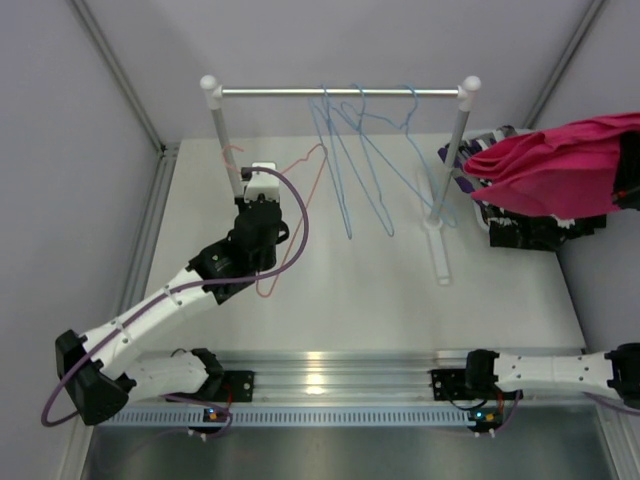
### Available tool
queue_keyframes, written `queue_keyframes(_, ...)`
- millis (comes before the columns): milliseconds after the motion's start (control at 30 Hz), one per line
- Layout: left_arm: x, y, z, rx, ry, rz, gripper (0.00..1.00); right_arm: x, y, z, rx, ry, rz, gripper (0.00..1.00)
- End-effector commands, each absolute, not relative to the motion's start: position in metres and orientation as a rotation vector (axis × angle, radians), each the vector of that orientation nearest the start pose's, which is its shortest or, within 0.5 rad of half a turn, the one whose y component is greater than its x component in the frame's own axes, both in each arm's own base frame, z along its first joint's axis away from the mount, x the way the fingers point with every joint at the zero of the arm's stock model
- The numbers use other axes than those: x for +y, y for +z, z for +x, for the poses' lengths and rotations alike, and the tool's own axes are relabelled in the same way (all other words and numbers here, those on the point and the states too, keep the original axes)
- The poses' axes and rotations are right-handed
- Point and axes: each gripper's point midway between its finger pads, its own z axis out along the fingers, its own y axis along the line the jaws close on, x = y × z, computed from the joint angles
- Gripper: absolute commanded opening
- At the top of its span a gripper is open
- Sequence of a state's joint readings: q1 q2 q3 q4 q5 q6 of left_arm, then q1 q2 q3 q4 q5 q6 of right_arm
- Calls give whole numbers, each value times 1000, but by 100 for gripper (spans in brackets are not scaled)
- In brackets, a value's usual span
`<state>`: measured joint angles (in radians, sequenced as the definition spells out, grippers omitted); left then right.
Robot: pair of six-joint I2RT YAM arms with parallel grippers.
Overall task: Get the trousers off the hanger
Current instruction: Place the trousers in the bin.
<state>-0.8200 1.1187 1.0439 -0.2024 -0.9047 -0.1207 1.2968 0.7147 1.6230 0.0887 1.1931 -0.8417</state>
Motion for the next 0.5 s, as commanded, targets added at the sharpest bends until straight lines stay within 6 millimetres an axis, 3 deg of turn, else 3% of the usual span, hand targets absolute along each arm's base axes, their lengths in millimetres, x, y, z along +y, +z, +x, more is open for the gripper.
queue_keyframes(0,-146,327,318,1690,66,-52,0,-56,625,167,1157,106,197,0)
queue_keyframes(233,-150,325,316,1700,38,-41,0,-45,635,178,1142,209,144,0)
queue_keyframes(467,-148,324,315,1704,45,-37,0,-23,640,175,1088,242,44,0)
